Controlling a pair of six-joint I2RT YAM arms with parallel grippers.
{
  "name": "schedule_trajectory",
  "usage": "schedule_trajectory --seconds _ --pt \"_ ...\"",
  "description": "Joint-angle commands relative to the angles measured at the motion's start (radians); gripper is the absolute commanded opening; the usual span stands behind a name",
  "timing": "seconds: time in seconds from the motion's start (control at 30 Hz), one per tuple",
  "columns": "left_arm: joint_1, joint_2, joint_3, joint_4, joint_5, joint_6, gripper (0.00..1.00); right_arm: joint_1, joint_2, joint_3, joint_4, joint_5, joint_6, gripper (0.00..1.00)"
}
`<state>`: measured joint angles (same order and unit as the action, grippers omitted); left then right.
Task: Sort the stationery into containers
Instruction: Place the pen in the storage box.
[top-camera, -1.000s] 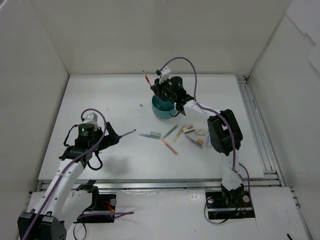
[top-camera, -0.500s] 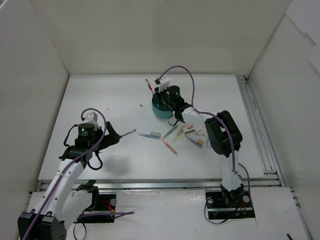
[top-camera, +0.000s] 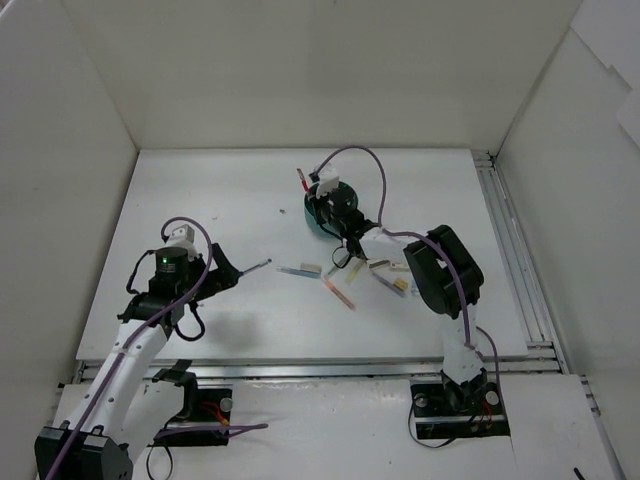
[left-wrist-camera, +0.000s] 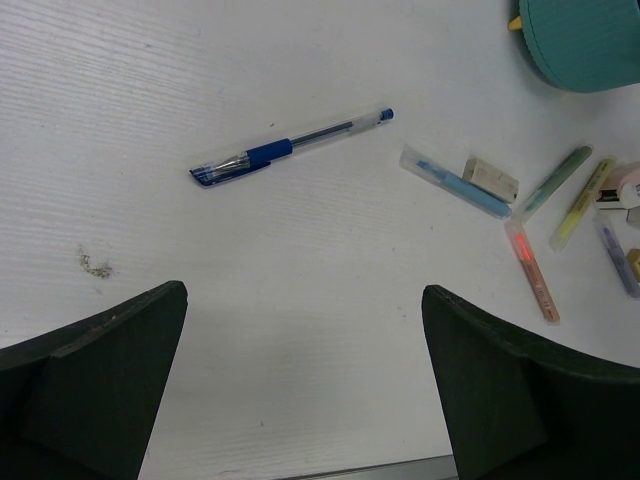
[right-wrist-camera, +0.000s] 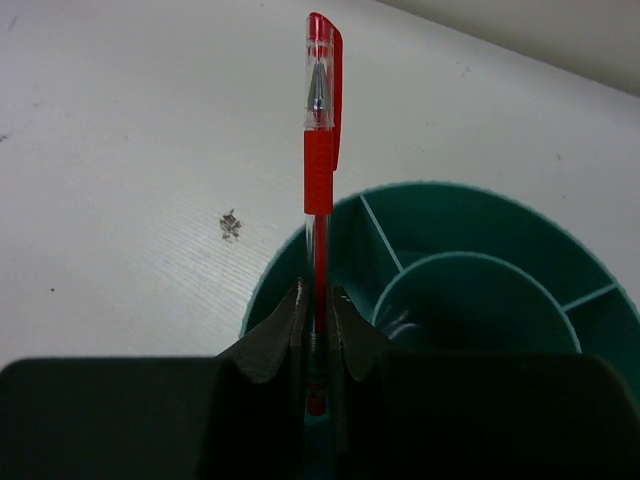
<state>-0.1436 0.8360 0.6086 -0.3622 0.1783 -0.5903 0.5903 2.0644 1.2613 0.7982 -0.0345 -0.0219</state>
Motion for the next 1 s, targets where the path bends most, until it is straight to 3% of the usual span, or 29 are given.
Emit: schedule_trajectory --seconds 0.0,0.27,0.67,0.8,0.87,0.9,0.97 --pt "0.006 -0.002 0.014 0.040 -0.007 -0.003 1.00 0.014 -0.086 -0.025 0.084 0.145 0.057 0.01" --pt "0.006 0.009 0.014 0.048 0.003 -0.006 1.00 0.086 -0.085 -0.043 0.082 0.338 0.007 0.22" --pt "0.006 0.012 0.045 0.002 -0.031 -0.045 1.00 0.094 -0.228 -0.088 0.082 0.279 0.042 0.45" --pt "0.006 0.061 0.088 -0.125 -0.102 -0.147 1.00 0.095 -0.305 -0.094 0.081 0.207 0.031 0.64" --pt "0.006 0.095 0.117 -0.167 -0.128 -0.225 1.00 0.097 -0.351 -0.102 0.081 0.144 -0.003 0.92" --pt "0.006 0.107 0.121 -0.184 -0.129 -0.250 1.00 0.097 -0.366 -0.103 0.081 0.122 -0.006 0.98" --pt "0.006 0.138 0.125 -0.188 -0.112 -0.325 1.00 0.100 -0.411 -0.122 0.081 0.072 -0.007 0.98"
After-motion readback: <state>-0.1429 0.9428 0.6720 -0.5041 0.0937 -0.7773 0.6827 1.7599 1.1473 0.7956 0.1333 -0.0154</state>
